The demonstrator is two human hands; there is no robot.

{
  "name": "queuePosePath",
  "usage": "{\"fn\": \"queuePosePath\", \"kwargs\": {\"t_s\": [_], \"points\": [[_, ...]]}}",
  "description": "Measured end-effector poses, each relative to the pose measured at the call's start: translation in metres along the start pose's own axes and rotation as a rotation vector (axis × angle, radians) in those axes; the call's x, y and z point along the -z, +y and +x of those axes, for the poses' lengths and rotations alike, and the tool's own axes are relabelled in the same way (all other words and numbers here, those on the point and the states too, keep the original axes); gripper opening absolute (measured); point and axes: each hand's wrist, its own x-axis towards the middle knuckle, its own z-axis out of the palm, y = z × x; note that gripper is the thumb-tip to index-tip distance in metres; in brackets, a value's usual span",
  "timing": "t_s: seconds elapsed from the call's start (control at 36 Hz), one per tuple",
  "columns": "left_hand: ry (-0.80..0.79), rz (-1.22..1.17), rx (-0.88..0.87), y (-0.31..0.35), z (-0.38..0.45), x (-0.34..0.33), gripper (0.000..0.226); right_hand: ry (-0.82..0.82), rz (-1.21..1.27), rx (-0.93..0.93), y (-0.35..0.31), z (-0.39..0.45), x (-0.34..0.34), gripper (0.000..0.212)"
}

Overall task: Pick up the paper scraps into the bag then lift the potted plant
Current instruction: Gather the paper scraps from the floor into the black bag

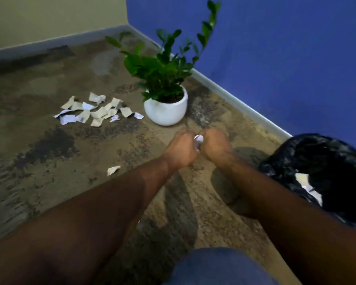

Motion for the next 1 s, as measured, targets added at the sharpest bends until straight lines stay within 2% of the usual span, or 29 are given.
{"fn": "queuePosePath", "kwargs": {"t_s": [0.06,0.14,0.28,0.5,0.58,0.69,0.86,1.0], "points": [[0.013,-0.037,-0.070,0.032,0.012,-0.004,0.020,0.085,0.010,-0.050,0.020,-0.008,0.024,0.024],[-0.003,-0.070,-0.186,0.073,0.029,-0.016,0.019,0.135,0.003,-0.120,0.050,-0.022,0.061,0.017],[0.027,-0.122,-0.237,0.132,0.046,-0.041,0.023,0.247,-0.008,-0.202,0.092,-0.049,0.106,0.007],[-0.044,-0.191,-0.323,0.198,0.053,-0.083,0.017,0.353,0.008,-0.346,0.156,-0.092,0.139,0.016],[-0.079,-0.218,-0.365,0.216,0.051,-0.097,0.022,0.381,0.012,-0.422,0.179,-0.108,0.143,0.017],[-0.175,-0.151,-0.417,0.232,0.050,-0.117,0.024,0.387,-0.017,-0.503,0.205,-0.123,0.143,0.011],[-0.469,-0.115,-0.438,0.241,0.047,-0.136,0.042,0.310,-0.117,-0.526,0.231,-0.135,0.136,0.018],[-0.504,-0.132,-0.469,0.240,0.045,-0.137,0.050,0.209,-0.108,-0.491,0.241,-0.134,0.135,0.031]]}}
